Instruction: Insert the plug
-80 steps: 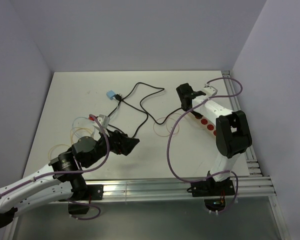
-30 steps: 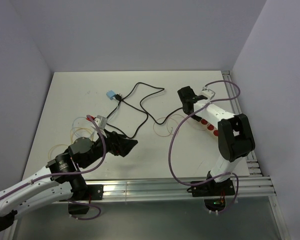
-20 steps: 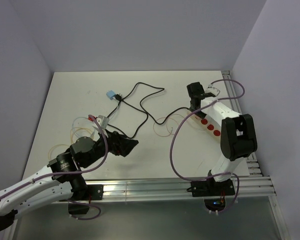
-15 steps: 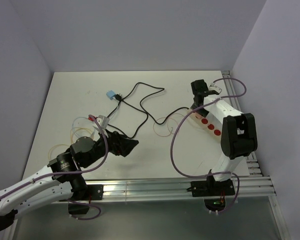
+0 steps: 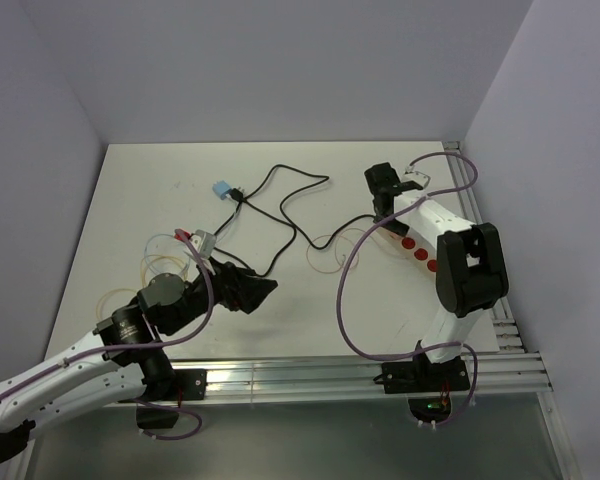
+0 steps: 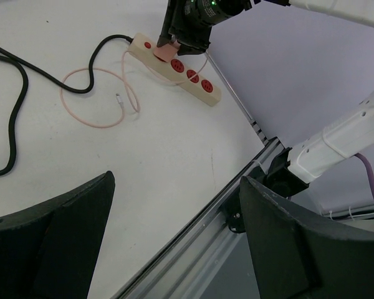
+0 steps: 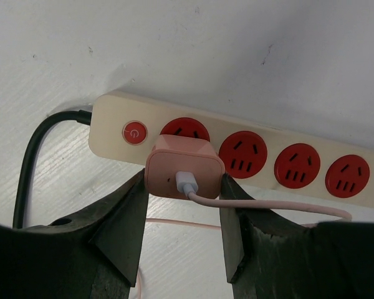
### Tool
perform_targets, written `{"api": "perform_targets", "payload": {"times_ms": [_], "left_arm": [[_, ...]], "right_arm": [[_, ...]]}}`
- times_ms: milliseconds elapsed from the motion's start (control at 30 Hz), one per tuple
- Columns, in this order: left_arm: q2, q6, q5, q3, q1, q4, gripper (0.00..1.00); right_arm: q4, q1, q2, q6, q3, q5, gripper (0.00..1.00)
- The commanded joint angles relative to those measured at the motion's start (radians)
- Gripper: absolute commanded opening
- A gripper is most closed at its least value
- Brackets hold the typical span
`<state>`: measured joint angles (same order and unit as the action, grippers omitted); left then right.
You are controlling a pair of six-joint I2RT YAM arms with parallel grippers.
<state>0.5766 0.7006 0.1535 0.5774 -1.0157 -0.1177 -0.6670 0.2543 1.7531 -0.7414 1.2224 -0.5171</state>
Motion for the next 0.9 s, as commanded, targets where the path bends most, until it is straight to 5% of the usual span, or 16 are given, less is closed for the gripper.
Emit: {"api": "perform_targets", "payload": {"times_ms": [0,867], "left_arm": [[-0.014,0.013,-0.016,0.033,0.005,0.007,0.86],[-0.057,0.040,0.008,0.048,0.005,-0.003,0.86]], "right_arm": [[-0.115,0.056,0.111,0.010,-0.083,0.281,0.00],[-0.075,0.005,0.129,0.132,-0.072,0.474,0.01]]}}
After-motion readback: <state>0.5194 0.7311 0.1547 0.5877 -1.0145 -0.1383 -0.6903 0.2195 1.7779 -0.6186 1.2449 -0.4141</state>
